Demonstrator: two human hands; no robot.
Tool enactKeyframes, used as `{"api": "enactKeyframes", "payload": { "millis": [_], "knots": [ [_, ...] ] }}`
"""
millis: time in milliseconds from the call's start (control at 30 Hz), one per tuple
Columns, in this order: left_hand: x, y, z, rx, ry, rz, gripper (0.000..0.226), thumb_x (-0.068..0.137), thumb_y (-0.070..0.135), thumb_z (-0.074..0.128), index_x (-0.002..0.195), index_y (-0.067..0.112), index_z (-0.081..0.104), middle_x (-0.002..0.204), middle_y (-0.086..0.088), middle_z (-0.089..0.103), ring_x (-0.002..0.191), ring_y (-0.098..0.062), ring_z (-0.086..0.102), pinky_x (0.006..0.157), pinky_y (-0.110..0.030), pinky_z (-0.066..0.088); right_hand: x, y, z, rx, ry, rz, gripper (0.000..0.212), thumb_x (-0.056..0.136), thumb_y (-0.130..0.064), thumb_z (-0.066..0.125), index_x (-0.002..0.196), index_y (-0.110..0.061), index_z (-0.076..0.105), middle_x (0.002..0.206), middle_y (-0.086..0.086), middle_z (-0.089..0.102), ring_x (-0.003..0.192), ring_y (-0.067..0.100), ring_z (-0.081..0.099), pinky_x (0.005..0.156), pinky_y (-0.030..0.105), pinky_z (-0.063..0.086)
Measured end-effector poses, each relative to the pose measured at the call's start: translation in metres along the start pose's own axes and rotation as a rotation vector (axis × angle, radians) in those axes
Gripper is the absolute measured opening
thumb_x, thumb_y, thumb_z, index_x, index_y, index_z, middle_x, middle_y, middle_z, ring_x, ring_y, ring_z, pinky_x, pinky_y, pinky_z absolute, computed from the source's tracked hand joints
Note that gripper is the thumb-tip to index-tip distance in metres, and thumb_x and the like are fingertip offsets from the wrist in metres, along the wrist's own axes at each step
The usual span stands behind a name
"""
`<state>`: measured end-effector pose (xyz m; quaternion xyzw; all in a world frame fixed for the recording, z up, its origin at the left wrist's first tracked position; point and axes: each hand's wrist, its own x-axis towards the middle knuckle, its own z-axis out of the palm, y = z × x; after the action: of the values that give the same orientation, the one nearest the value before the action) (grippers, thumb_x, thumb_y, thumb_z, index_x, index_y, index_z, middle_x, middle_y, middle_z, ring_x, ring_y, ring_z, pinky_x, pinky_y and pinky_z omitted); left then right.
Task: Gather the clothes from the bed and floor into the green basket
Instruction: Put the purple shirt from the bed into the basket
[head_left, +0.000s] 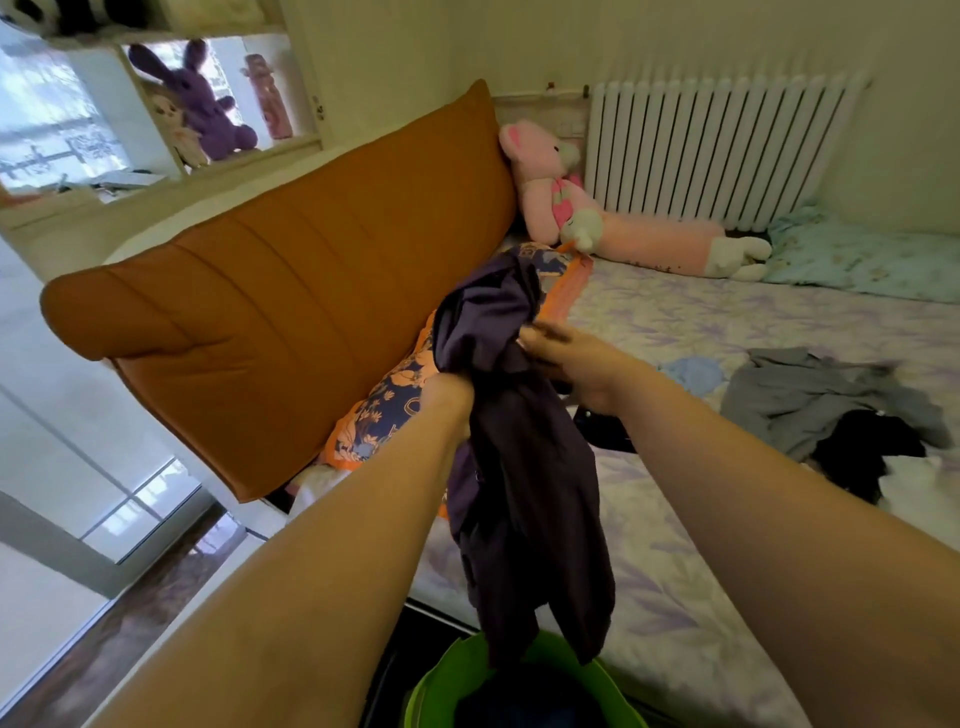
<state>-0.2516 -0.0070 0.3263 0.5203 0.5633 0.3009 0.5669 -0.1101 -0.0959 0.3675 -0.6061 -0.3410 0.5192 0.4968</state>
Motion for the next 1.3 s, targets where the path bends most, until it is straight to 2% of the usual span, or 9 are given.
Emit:
{"api": "enactKeyframes", "payload": {
  "millis": [133,233,367,500,733,900,1067,1133,1300],
  "knots": [
    [-0.021,0.007,-0.002,-0.005,-0.064,-0.022,0.029,0.096,0.022,0.047,0.117,0.004,0.057,0.096,-0.006,0.057,0.083,-0.023,0.054,0.082,-0.035,0.048,-0.010,0.043,0.014,-0.120,-0.112,0.071,0.074,0.082,-0.007,0.073,0.145,-0.023,0.038,0.135,0.005,0.056,0.119,0.024,0.058,0.096,0.045,0.051],
    [-0.037,-0.005,0.003,-0.099,-0.098,-0.117,0.037,0.082,0.029,0.051,0.111,0.007,0.057,0.098,-0.012,0.063,0.088,-0.032,0.062,0.091,-0.046,0.053,-0.013,0.058,0.028,-0.249,-0.103,0.120,0.087,0.072,-0.011,0.082,0.144,-0.026,0.035,0.136,0.003,0.054,0.119,0.028,0.057,0.097,0.049,0.051],
    [-0.003,-0.062,0.013,-0.105,-0.106,-0.246,0.069,0.068,0.038,0.055,0.131,0.010,0.051,0.119,-0.014,0.061,0.104,-0.039,0.060,0.087,-0.054,0.054,-0.022,0.073,0.036,-0.442,-0.179,0.221,0.057,0.080,-0.013,0.072,0.130,-0.026,0.047,0.120,0.005,0.064,0.107,0.030,0.062,0.085,0.047,0.053],
    [-0.059,-0.055,0.002,-0.121,-0.105,-0.294,0.046,0.091,0.030,0.052,0.131,0.009,0.048,0.125,-0.013,0.059,0.111,-0.034,0.057,0.096,-0.048,0.051,-0.030,0.094,0.046,-0.472,-0.170,0.237,0.043,0.078,-0.016,0.068,0.120,-0.020,0.060,0.114,0.012,0.068,0.101,0.032,0.067,0.088,0.048,0.055],
    [-0.059,-0.116,0.003,-0.064,-0.073,-0.391,0.051,0.079,0.035,0.058,0.122,0.008,0.054,0.121,-0.012,0.062,0.108,-0.033,0.059,0.095,-0.048,0.051,-0.046,0.145,0.052,-0.414,-0.234,0.415,0.037,0.085,-0.012,0.064,0.122,-0.011,0.058,0.114,0.014,0.066,0.099,0.032,0.064,0.076,0.036,0.055],
    [-0.072,-0.155,0.011,-0.049,-0.054,-0.455,0.042,0.091,0.027,0.054,0.127,0.004,0.051,0.120,-0.016,0.060,0.110,-0.035,0.059,0.096,-0.049,0.050,-0.052,0.201,0.051,-0.343,-0.190,0.441,0.043,0.080,-0.008,0.066,0.122,-0.008,0.058,0.116,0.017,0.066,0.101,0.033,0.065,0.082,0.040,0.057],
    [-0.080,-0.180,0.018,-0.024,-0.140,-0.423,0.037,0.094,0.017,0.054,0.124,-0.003,0.056,0.110,-0.015,0.061,0.080,-0.027,0.059,0.078,-0.036,0.051,-0.055,0.246,0.041,-0.346,-0.113,0.428,0.056,0.072,-0.008,0.076,0.123,-0.007,0.052,0.116,0.013,0.064,0.106,0.033,0.063,0.098,0.050,0.050],
    [-0.078,-0.198,0.021,-0.004,-0.146,-0.446,0.039,0.092,0.021,0.056,0.124,-0.001,0.057,0.120,-0.016,0.063,0.092,-0.032,0.063,0.087,-0.042,0.054,-0.057,0.261,0.039,-0.306,-0.096,0.480,0.063,0.071,-0.007,0.079,0.126,-0.008,0.047,0.119,0.012,0.061,0.110,0.032,0.061,0.098,0.048,0.049],
    [-0.073,-0.254,0.017,0.098,-0.207,-0.530,0.046,0.084,0.026,0.062,0.121,0.000,0.060,0.115,-0.021,0.066,0.103,-0.037,0.065,0.090,-0.052,0.054,-0.058,0.272,0.040,-0.327,-0.194,0.556,0.043,0.082,-0.016,0.074,0.122,-0.015,0.059,0.111,0.005,0.066,0.094,0.020,0.063,0.067,0.030,0.050]
  ]
}}
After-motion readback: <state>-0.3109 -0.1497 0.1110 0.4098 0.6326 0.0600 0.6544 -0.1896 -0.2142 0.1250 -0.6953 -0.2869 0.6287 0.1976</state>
